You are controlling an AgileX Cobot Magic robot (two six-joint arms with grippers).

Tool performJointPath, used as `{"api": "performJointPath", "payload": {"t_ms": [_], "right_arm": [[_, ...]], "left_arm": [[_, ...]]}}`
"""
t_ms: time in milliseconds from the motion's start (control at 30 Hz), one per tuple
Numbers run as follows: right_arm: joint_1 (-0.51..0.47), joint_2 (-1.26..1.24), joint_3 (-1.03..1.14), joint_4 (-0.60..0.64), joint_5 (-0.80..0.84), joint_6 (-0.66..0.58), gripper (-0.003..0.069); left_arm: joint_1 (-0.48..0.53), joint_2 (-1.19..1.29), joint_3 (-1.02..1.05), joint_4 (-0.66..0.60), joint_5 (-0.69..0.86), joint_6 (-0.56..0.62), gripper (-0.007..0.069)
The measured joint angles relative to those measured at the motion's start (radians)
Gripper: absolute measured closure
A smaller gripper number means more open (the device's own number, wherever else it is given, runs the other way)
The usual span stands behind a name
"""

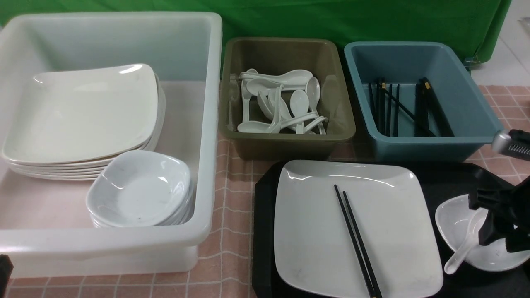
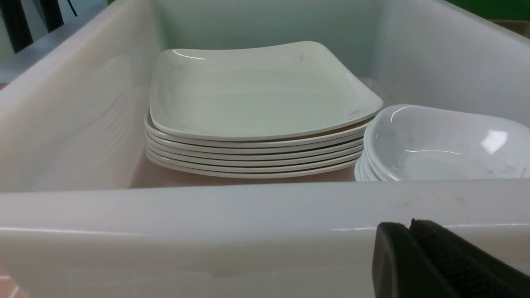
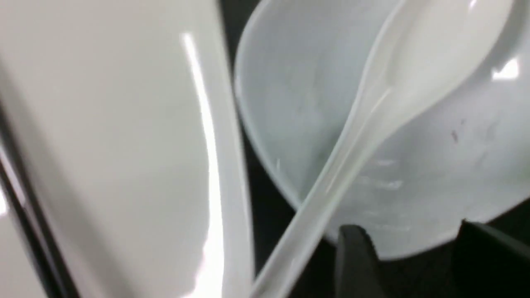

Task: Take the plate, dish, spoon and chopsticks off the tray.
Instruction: Use the right arm to grab a soup spoon from the plate

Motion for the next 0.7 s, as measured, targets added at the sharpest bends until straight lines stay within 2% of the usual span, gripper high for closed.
{"api": "performJointPath", "payload": {"t_ms": [167, 267, 700], "right_arm": [[-0.017, 0.069, -0.009, 0.000, -0.053, 0.079, 0.0116], [-0.017, 0.107, -0.009, 0.000, -0.097, 0.133, 0.0061], [-0.017, 0.195, -0.010, 0.000, -0.214, 0.186, 0.0100]], "left_arm": [[0.000, 0.000, 0.000, 0.000, 0.000, 0.000, 0.0605], [0.000, 0.000, 0.000, 0.000, 0.000, 0.000, 0.0605], [0.000, 0.000, 0.000, 0.000, 0.000, -0.001, 0.0605]]}}
